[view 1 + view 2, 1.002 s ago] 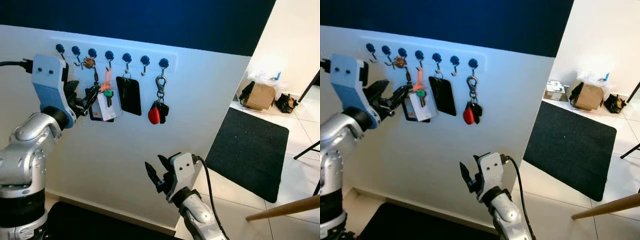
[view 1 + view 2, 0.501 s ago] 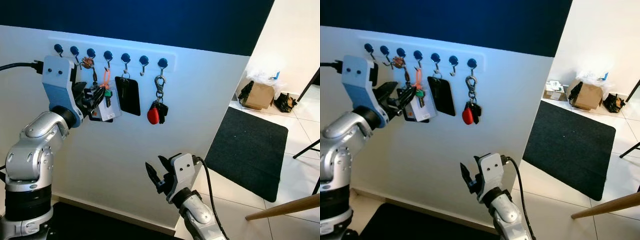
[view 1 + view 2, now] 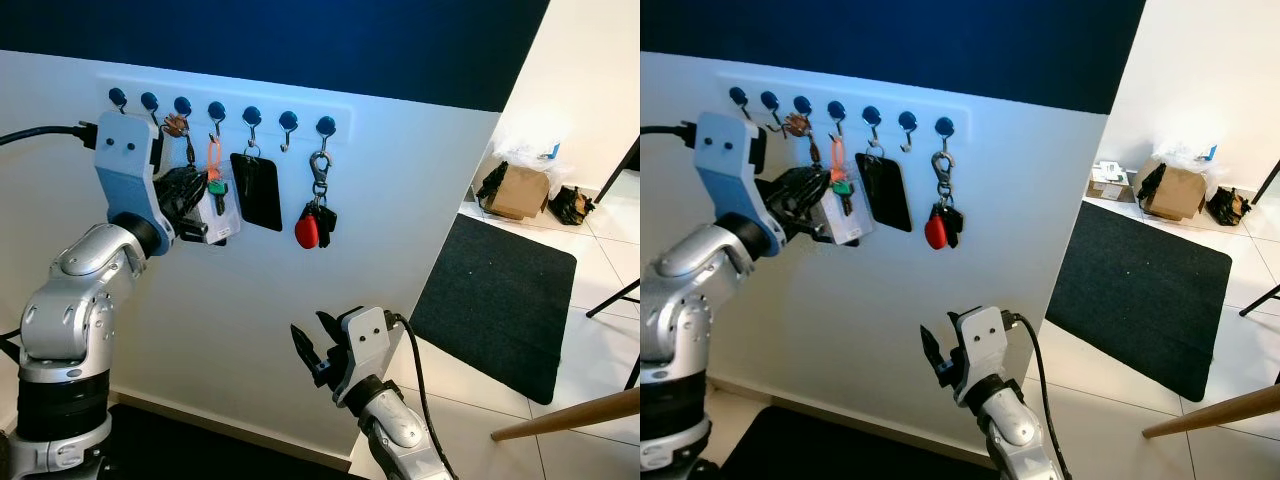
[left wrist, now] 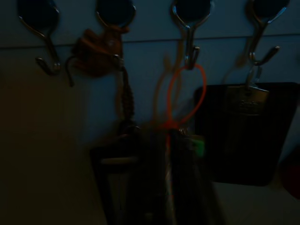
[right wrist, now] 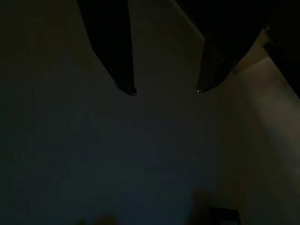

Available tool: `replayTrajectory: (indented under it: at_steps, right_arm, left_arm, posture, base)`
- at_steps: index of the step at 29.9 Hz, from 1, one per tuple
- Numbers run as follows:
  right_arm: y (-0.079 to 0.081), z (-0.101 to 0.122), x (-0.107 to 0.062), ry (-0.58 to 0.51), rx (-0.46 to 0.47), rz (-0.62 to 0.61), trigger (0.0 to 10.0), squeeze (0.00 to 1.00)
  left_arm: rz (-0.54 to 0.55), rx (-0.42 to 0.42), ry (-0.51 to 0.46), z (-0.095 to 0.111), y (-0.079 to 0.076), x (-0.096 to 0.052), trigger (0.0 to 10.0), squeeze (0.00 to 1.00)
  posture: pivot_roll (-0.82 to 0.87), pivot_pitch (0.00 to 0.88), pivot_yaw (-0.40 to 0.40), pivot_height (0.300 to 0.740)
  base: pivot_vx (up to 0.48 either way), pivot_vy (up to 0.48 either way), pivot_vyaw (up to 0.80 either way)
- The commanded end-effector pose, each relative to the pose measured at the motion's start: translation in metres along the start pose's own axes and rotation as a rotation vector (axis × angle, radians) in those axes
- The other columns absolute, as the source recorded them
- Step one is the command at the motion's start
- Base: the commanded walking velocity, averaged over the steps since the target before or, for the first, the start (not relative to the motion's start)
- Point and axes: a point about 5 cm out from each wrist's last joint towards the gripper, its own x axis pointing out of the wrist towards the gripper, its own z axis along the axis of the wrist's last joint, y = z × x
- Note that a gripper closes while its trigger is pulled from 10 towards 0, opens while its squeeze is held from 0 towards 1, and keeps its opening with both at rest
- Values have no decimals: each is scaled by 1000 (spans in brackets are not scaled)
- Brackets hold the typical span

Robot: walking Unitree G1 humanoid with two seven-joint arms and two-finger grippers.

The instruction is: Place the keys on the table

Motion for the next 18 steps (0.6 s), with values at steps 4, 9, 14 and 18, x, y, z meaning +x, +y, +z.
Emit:
replayTrajectory:
  at_steps: [4,9,14,18]
  right_arm:
    - [-1,-5,-2,14,15,-10,10000,0]
    - [-1,-5,-2,13,15,-10,10000,0]
    - [-1,-5,-2,13,14,-9,10000,0]
    - [-1,-5,-2,14,14,-8,10000,0]
  left_arm:
    - [-14,-13,16,-5,-4,1,1216,0]
    - [-15,0,19,-5,-4,1,0,0]
    - [-43,32,-10,5,-7,-3,9686,0]
    - [-56,53,-89,30,-8,-7,10000,0]
  posture:
    - [232,175,-18,740]
    - [234,175,-19,740]
    - [234,175,-20,740]
    - [236,174,-22,740]
  base:
    - [0,0,0]
    - [0,0,0]
    - [0,0,0]
    - [0,0,0]
